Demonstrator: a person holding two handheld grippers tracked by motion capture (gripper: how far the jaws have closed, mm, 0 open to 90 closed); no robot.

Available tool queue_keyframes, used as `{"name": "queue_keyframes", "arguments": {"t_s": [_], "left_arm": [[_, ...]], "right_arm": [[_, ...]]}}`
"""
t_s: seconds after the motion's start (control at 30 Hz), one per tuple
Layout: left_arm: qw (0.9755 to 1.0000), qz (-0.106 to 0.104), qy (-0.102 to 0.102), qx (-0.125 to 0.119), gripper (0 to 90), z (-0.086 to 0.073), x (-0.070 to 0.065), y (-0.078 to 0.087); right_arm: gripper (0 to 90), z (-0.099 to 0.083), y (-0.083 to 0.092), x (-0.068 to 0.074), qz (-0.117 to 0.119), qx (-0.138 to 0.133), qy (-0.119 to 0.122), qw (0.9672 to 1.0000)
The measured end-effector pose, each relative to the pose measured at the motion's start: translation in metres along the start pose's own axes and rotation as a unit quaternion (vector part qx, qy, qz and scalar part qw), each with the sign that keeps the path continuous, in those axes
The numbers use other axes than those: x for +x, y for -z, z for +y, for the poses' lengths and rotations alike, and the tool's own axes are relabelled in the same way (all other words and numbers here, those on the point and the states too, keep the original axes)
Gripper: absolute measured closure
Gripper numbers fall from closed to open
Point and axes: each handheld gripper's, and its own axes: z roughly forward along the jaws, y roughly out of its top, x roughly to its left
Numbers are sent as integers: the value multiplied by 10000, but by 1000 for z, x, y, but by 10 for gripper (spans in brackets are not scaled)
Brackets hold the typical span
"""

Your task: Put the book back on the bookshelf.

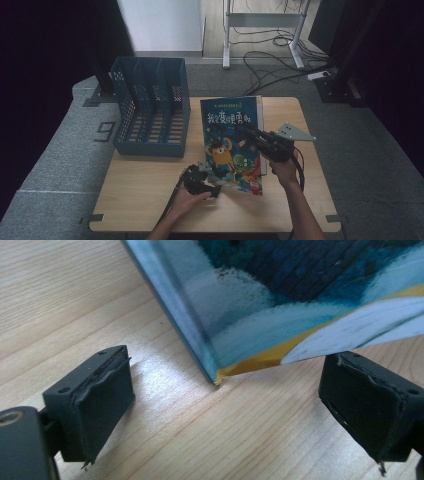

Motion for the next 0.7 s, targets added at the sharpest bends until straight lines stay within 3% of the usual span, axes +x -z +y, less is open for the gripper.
{"name": "queue_keyframes", "arguments": {"t_s": [0.37, 0.7], "left_arm": [[9999, 63, -118, 34, 38, 2, 3, -3], [9997, 207, 38, 105, 28, 19, 13, -13]], "right_arm": [[789, -1, 1, 0, 11, -52, -5, 10000], [796, 4, -8, -3, -36, -113, 132, 9998]]}}
